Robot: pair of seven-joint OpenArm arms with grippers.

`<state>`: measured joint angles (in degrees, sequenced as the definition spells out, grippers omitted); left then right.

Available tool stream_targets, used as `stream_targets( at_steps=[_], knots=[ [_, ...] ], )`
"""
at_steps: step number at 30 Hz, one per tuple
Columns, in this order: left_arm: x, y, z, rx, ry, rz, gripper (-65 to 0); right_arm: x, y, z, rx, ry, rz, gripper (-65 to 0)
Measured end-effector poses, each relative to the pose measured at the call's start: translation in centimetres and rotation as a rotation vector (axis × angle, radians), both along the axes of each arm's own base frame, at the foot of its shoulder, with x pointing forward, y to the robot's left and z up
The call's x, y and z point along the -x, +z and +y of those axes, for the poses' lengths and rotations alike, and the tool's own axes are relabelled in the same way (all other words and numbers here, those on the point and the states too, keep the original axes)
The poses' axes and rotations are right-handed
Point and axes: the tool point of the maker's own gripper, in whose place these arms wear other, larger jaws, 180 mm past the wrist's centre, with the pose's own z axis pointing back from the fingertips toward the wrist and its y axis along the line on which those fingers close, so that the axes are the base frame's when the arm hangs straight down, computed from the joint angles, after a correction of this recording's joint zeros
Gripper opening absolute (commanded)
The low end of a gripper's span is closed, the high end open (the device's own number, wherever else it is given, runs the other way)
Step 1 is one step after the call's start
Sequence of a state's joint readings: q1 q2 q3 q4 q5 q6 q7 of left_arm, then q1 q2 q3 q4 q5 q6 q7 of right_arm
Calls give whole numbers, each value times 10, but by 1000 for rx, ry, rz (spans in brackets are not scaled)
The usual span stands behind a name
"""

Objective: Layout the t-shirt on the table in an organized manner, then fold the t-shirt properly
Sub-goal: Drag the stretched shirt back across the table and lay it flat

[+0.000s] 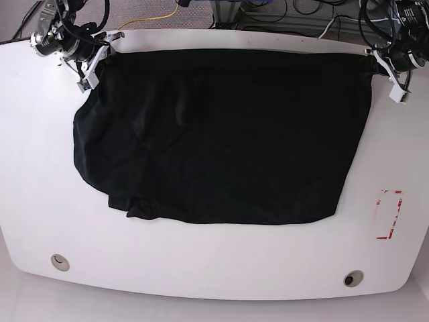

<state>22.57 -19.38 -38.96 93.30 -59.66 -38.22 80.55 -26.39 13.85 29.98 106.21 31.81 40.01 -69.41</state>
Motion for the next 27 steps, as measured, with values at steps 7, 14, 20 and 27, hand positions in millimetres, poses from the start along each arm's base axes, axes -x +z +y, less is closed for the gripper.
stream_targets(
  at_steps=[7,14,20,27],
  knots=[
    [12,-5,1,-7,2,31,-650,1,-1,-1,1,-2,4,-450],
    [29,-14,7,-48,0,92,-650,4,-2,-1,1,-2,11,-496],
    [37,-17,7,-49,-3,110,-650,8,-3,-1,-3,-3,17,-626],
    [37,-17,7,-48,-3,109,-650,8,-3,0,-4,-2,19,-642]
  ],
)
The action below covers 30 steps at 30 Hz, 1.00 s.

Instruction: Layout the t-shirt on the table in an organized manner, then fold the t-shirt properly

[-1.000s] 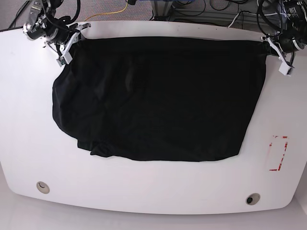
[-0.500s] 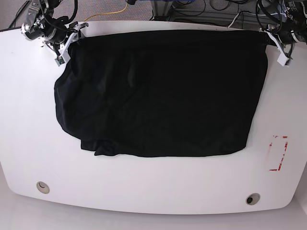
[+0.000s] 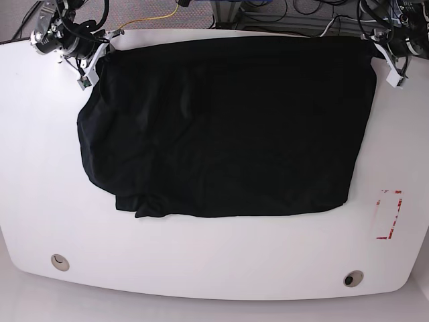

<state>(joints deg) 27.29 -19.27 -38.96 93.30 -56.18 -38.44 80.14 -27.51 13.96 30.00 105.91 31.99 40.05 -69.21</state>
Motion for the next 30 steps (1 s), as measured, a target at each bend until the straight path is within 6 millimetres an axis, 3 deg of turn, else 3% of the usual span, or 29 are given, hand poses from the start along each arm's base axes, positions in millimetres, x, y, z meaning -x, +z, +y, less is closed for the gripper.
stream_targets(
  at_steps=[5,16,25,30],
  knots=[
    [0,0,0,1,0,0,-650,2,1,-4,9,8,5,-642],
    [-1,0,-2,6,2,-5,-650,28,0,-20,32,-34,54,-637],
    [-3,1,-1,5,1,-9,-649,13,3,-18,31,-27,20,-636],
    [-4,1,-2,7,1,-11,-646,11,2,-28,82,-12,27,-633]
  ],
)
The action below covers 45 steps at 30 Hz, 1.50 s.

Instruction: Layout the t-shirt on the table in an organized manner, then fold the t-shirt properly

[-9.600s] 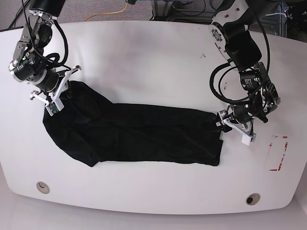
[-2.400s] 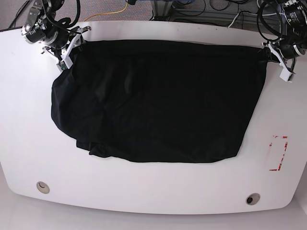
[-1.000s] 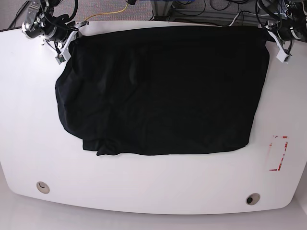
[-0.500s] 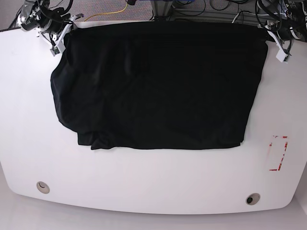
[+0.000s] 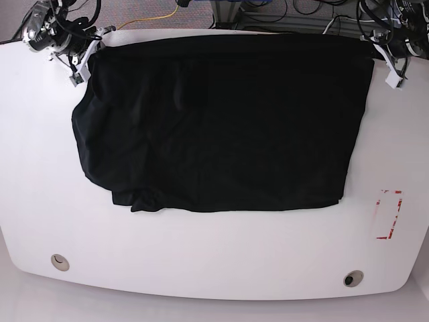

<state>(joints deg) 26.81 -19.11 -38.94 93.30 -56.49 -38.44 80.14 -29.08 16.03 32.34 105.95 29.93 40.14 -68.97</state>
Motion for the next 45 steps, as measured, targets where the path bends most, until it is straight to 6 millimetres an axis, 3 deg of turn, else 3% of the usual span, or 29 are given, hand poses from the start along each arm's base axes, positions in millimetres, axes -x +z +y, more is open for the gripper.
stream_targets(
  at_steps=[3,5,8,33,40,45],
  knots=[
    [0,1,-1,5,0,-3,-646,-2,0,-5,30,3,5,-599],
    [0,1,-1,5,0,-3,-646,-2,-1,-7,44,5,8,-530],
    [0,1,0,1,-1,-2,-646,-4,0,-9,52,5,4,-485],
    [1,1,0,5,1,0,-650,-8,1,-10,62,5,-1,-490],
    [-13,21,4,67,57,-98,-650,-10,1,-10,60,5,-5,-490],
    [-35,36,-3,127,52,-175,-650,-16,3,-10,62,4,-19,-490]
  ],
)
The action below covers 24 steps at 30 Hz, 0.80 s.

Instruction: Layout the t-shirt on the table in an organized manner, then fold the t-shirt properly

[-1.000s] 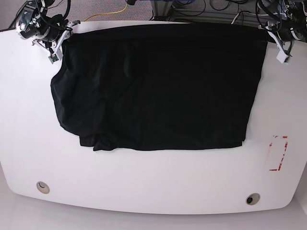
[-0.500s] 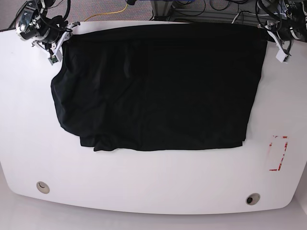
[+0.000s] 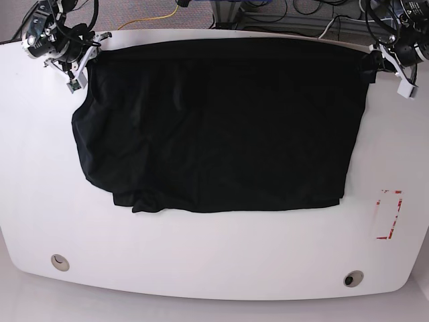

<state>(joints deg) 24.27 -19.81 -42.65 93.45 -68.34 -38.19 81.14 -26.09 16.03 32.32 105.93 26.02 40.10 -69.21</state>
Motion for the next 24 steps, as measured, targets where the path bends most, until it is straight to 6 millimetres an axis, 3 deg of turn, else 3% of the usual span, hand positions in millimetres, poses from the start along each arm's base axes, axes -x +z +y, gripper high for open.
stream_targets(
  at_steps=[7,12,17,24],
  knots=[
    [-36,22,5,-11,-10,-105,-650,-4,1,1,-3,0,-10,-490],
    [-61,32,-3,18,0,-137,-649,-4,1,1,-3,-1,-10,-490],
    [-75,38,-7,65,49,-133,-646,-3,1,0,3,0,-8,-490],
    [-80,21,-7,116,76,-72,-646,-3,1,0,3,0,-8,-491]
  ],
)
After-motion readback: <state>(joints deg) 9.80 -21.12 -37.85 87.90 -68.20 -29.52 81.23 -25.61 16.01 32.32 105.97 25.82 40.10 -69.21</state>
